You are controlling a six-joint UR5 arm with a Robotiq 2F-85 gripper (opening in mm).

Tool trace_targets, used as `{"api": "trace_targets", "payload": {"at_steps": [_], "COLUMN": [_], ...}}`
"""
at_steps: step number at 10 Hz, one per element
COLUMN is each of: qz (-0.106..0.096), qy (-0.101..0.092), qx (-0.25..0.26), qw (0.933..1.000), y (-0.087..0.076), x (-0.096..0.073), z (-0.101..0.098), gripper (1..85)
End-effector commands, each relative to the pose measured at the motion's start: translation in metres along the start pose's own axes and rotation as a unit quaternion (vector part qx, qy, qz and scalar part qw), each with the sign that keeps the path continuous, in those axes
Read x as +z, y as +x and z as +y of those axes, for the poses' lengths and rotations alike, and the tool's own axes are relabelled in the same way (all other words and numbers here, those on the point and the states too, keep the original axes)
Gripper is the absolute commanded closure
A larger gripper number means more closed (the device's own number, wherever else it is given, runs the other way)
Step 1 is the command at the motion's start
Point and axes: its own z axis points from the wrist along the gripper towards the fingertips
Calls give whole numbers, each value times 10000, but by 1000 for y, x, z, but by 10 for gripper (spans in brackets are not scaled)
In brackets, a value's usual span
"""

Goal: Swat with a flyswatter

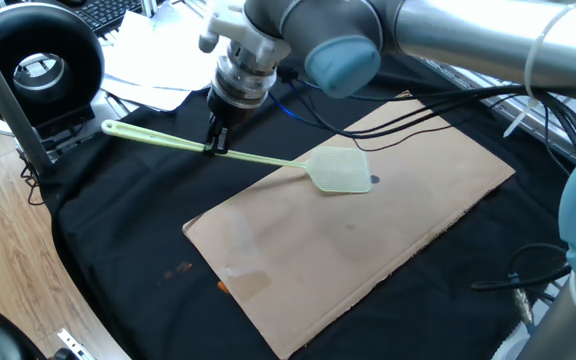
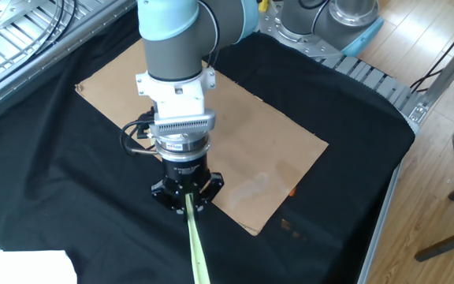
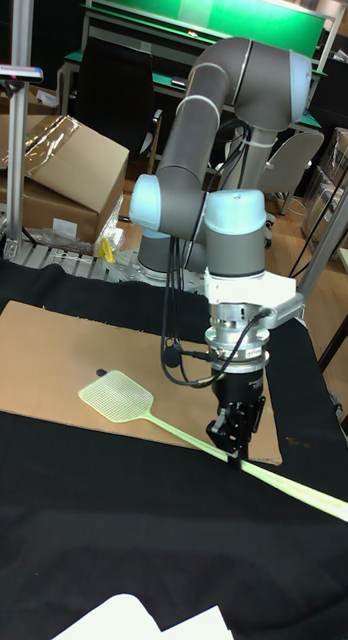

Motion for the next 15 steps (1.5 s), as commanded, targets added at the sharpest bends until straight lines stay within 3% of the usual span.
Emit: {"api": "trace_targets", "payload": {"at_steps": [1,2,3,6,7,8,10,11,15], "qz": [153,267,180,-493,-630,-652,-155,-97,-262], "qy": [45,67,47,98,90,74,253,259,315], "qx": [15,15,24,162,191,179,10,24,94], "qw": [9999,9996,9998,9986,9978,9977,9996,9996,9991], "y": [18,28,28,6,0,4,35,39,39], "x": [0,-3,-2,0,1,1,-1,-1,3], "z": [-5,-7,-6,-6,-4,-3,-11,-11,-7], "gripper": [847,847,847,847,847,847,847,847,847]}}
